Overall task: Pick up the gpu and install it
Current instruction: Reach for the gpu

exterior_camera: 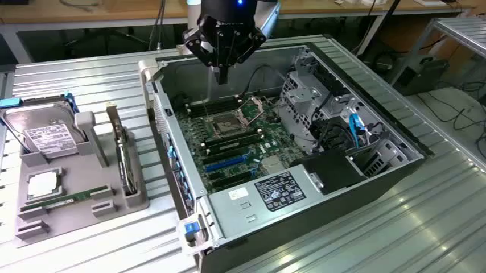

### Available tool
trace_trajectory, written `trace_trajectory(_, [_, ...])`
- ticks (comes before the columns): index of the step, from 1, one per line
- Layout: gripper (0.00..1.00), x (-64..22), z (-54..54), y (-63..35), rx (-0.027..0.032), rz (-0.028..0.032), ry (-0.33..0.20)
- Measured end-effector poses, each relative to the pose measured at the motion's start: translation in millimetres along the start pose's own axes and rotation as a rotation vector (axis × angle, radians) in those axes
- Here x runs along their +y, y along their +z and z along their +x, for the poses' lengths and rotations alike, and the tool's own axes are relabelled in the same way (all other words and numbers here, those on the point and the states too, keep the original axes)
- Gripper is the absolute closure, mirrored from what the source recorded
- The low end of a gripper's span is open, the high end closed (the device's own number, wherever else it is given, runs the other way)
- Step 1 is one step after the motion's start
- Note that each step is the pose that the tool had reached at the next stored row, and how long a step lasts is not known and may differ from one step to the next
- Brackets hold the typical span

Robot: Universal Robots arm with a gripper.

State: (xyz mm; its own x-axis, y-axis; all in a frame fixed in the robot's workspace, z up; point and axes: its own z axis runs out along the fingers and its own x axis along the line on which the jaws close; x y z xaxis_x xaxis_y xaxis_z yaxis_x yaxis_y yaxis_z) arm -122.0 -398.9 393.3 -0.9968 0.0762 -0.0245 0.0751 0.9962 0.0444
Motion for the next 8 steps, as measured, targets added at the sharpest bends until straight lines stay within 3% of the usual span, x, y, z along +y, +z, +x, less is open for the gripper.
trace_trajectory(6, [0.89, 0.0, 0.0, 0.0, 0.0, 0.0, 0.0])
trace_trajectory(8, [0.89, -0.7, 4.6, -0.3, 0.0, 0.0002, 0.0])
